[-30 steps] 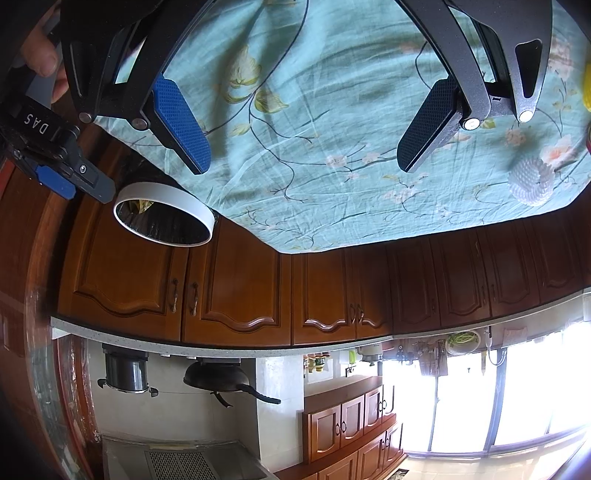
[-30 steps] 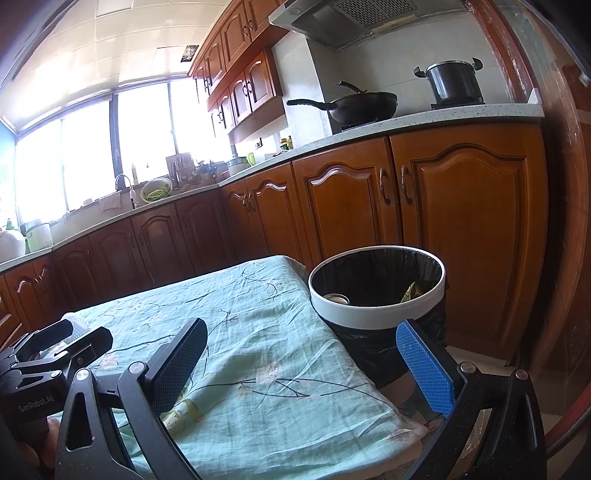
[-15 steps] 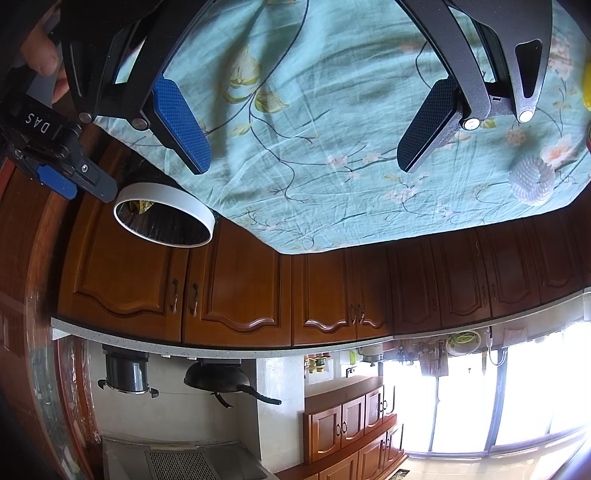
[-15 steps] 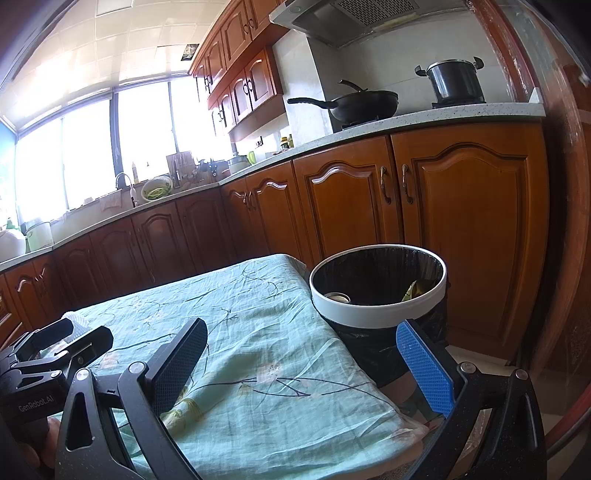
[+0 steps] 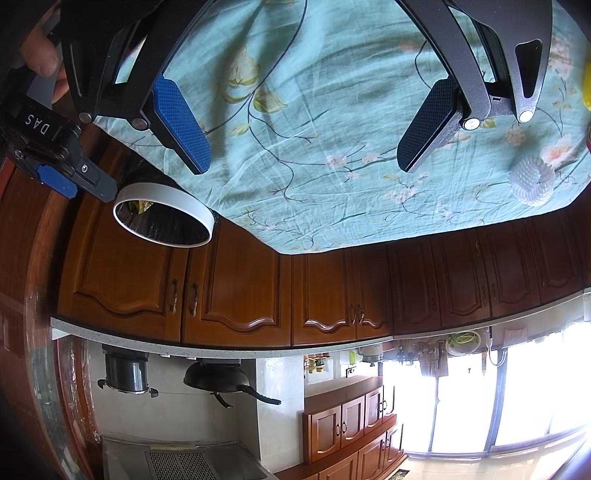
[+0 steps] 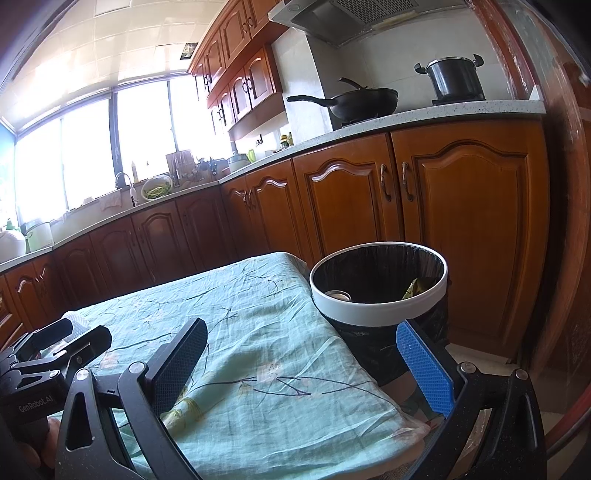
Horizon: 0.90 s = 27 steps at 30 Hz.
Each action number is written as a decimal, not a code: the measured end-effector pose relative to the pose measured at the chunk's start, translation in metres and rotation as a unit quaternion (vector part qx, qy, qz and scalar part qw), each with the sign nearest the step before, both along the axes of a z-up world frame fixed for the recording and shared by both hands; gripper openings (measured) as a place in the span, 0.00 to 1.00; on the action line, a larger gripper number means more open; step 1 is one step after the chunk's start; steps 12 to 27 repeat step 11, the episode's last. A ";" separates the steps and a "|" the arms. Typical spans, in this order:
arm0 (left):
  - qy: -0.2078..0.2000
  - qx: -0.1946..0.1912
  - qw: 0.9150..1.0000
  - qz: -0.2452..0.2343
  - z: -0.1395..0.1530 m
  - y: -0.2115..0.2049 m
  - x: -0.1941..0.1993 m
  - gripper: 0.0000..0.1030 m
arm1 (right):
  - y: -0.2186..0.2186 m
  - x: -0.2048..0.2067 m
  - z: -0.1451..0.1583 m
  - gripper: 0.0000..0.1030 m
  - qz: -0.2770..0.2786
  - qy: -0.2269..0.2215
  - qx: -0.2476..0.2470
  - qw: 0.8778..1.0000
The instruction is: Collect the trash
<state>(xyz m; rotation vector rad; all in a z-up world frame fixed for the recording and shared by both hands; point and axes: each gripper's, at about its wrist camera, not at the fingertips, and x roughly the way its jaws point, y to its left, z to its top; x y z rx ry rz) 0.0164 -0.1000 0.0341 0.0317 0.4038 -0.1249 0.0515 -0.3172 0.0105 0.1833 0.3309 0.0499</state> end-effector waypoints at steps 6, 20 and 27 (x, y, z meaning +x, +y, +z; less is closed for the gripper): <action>-0.001 -0.002 1.000 0.000 0.000 0.001 0.001 1.00 | 0.000 0.004 0.000 1.00 0.005 0.004 0.003 1.000; 0.002 -0.011 1.000 0.000 0.001 0.005 0.003 1.00 | 0.002 0.008 0.002 1.00 0.009 0.009 0.002 1.000; 0.002 -0.011 1.000 0.000 0.001 0.005 0.003 1.00 | 0.002 0.008 0.002 1.00 0.009 0.009 0.002 1.000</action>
